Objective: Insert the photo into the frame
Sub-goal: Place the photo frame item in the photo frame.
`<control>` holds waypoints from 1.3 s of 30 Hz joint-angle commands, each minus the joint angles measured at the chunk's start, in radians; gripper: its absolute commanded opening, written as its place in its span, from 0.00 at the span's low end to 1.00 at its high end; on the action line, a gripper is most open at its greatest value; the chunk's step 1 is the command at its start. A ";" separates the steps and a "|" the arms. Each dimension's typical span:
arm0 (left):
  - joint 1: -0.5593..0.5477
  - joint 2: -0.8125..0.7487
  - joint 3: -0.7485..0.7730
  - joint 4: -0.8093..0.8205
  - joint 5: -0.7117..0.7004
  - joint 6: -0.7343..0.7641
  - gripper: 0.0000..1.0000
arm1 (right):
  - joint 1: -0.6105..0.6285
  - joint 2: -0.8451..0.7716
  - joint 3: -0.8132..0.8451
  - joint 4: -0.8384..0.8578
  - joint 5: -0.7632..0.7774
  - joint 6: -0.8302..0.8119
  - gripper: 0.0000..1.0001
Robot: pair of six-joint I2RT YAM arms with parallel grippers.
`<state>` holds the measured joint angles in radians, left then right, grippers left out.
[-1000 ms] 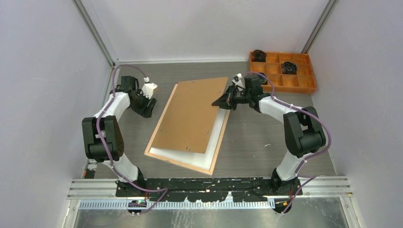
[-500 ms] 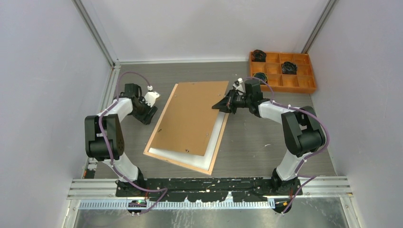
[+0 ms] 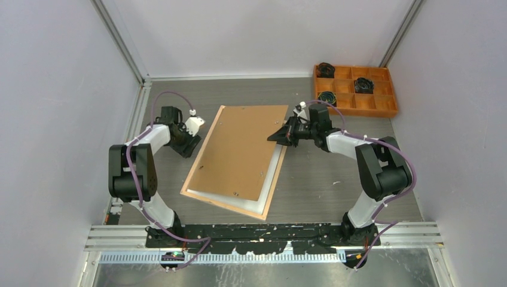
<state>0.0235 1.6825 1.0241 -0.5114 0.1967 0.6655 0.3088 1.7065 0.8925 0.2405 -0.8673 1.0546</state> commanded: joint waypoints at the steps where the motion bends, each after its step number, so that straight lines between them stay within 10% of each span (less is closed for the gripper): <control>1: -0.015 0.005 -0.012 0.035 -0.012 0.017 0.59 | 0.009 -0.070 -0.004 0.067 -0.057 0.050 0.01; 15: -0.037 0.002 -0.026 0.031 -0.015 0.038 0.59 | 0.026 -0.065 -0.065 0.165 -0.067 0.088 0.01; 39: -0.054 -0.018 -0.041 0.013 -0.007 0.062 0.57 | 0.021 -0.032 0.090 -0.152 -0.035 -0.150 0.01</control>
<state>-0.0257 1.6825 1.0016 -0.5026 0.1799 0.7048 0.3283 1.6817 0.9428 0.0750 -0.8749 0.9417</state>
